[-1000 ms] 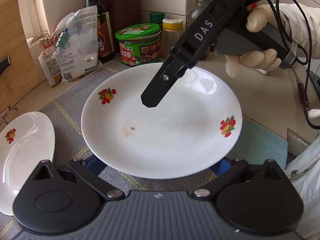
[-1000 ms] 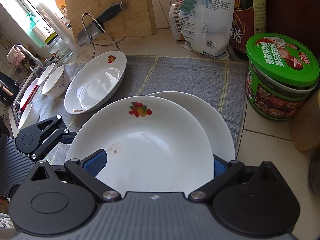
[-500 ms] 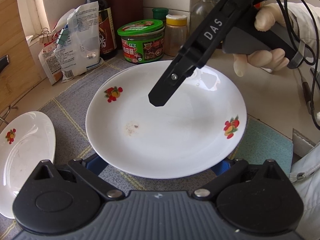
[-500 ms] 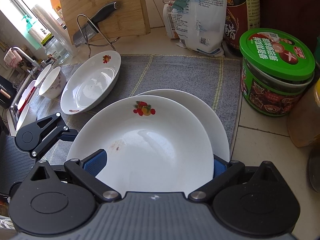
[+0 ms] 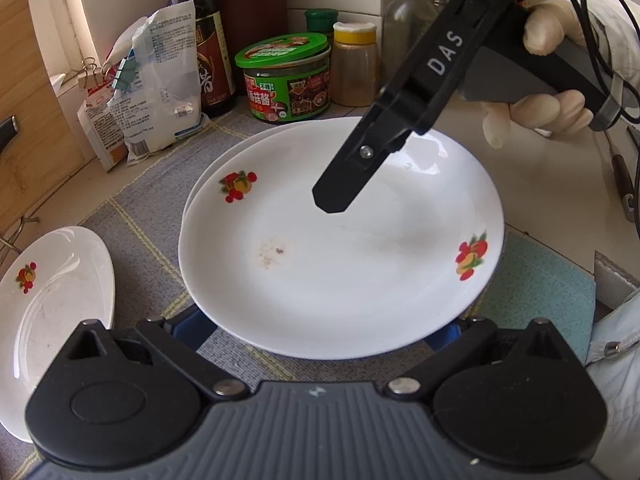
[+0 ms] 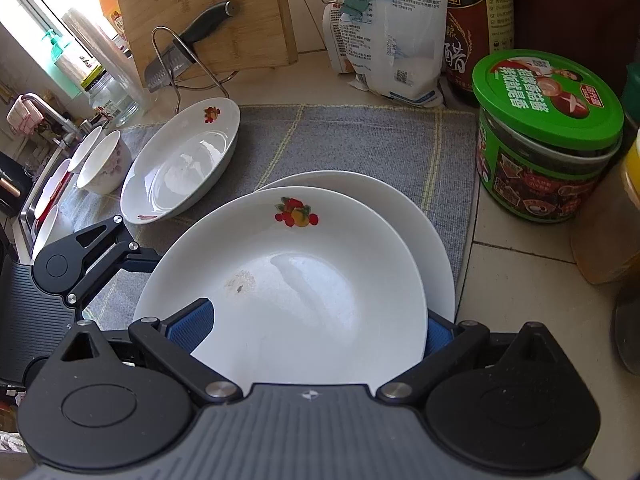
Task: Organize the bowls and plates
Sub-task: 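Set the fruit-print plate down on the stack and open both tools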
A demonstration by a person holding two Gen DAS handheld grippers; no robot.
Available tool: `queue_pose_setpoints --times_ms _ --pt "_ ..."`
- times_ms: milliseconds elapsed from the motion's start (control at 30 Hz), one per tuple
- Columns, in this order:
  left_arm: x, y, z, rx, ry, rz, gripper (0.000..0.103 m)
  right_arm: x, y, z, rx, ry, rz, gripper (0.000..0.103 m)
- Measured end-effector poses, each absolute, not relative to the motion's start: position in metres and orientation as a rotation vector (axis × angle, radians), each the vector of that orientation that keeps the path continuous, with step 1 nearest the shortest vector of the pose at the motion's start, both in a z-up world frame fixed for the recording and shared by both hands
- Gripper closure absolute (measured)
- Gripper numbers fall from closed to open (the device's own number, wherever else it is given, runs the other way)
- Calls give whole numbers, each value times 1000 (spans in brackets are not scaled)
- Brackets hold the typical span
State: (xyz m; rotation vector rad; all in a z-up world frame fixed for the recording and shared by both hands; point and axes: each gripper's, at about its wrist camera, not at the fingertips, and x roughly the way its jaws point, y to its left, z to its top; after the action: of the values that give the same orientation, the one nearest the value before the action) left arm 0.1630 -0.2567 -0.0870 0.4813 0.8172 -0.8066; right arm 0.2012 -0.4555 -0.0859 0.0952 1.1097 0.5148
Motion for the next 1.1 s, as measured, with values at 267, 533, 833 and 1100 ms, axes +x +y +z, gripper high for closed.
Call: queue_pose_setpoints --times_ms 267,533,833,1100 --pt "163 -258 -88 490 815 -801 1 200 -460 -85 114 1105 512 0" --pt "164 -258 -88 489 815 -797 1 195 -464 -80 128 1089 501 0" --pt "164 -258 -88 487 813 -798 1 190 -467 -75 131 1077 480 0" --pt "163 -254 -87 458 802 -798 1 187 -463 -72 96 1075 443 0"
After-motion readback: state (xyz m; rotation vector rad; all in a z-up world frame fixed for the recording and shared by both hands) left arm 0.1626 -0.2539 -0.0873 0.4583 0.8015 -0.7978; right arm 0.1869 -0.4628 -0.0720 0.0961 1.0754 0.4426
